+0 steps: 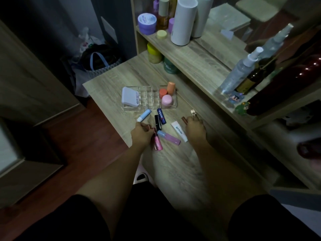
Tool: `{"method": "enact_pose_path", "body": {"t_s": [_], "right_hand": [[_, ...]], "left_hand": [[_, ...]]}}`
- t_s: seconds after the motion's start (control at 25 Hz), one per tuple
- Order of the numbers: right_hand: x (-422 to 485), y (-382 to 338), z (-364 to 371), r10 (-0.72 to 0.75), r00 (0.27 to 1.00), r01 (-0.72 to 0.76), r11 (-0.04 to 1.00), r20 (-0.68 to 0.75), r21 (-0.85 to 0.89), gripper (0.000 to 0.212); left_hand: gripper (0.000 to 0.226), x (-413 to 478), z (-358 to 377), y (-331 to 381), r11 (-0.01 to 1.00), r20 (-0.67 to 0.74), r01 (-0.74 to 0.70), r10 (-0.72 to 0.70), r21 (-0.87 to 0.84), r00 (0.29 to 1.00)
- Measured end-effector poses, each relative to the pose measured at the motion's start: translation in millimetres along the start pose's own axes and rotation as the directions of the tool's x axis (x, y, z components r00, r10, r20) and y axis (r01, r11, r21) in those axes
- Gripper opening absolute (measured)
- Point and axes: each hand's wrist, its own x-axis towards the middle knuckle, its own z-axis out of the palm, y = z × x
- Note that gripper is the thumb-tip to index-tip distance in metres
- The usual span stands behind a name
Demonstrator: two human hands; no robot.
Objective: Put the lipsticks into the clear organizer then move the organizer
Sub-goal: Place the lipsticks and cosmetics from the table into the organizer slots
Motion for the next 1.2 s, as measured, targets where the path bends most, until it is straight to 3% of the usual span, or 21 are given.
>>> {"method": "enact_pose_path", "body": {"t_s": [0.12, 0.24, 0.32, 0.4, 0.52, 0.72, 1.04, 1.2], "right_hand": [[0.2, -3.5, -11.0, 0.024, 0.998, -0.007, 0.954, -0.055, 0.298, 0.029], [2.3, -21.1, -34.3, 0.058, 0.997, -0.004, 0.703, -0.052, 0.712, 0.020], [10.1, -40.4, -51.8, 0.021, 0.999, 0.029, 0.531, -0.048, 0.847, 0.018], [25.8, -61.1, -67.4, 0.009, 0.999, 0.044, 0.447, -0.054, 0.894, 0.016], [55.3, -89.8, -76.6, -0.007, 0.998, 0.059, 0.445, -0.062, 0.894, 0.015], [94.1, -116.5, -69.6, -0.066, 0.993, 0.120, 0.519, -0.100, 0.846, 0.025], [111.3, -124.0, -38.2, -0.140, 0.987, 0.152, 0.662, -0.078, 0.734, 0.027], [112.1, -121.1, -28.5, -0.157, 0.987, 0.123, 0.683, -0.019, 0.720, 0.026]], "left_hand": [[0.028, 3.0, -7.7, 6.5, 0.997, -0.027, -0.016, 0.013, -0.082, 1.000], [0.018, 17.3, -23.6, 23.8, 0.982, -0.055, -0.123, 0.116, -0.141, 0.992], [0.017, 30.8, -38.2, 41.9, 0.964, -0.086, -0.253, 0.246, -0.085, 0.965], [0.017, 45.9, -53.7, 63.5, 0.928, -0.107, -0.372, 0.368, -0.017, 0.924], [0.018, 72.1, -73.6, 89.3, 0.866, -0.129, -0.495, 0.499, 0.064, 0.857], [0.017, 105.7, -82.4, 110.9, 0.792, -0.078, -0.576, 0.599, 0.202, 0.797], [0.016, 131.5, -67.3, 99.6, 0.756, 0.101, -0.597, 0.594, 0.269, 0.798], [0.017, 133.9, -60.5, 92.5, 0.760, 0.171, -0.592, 0.568, 0.269, 0.805]]}}
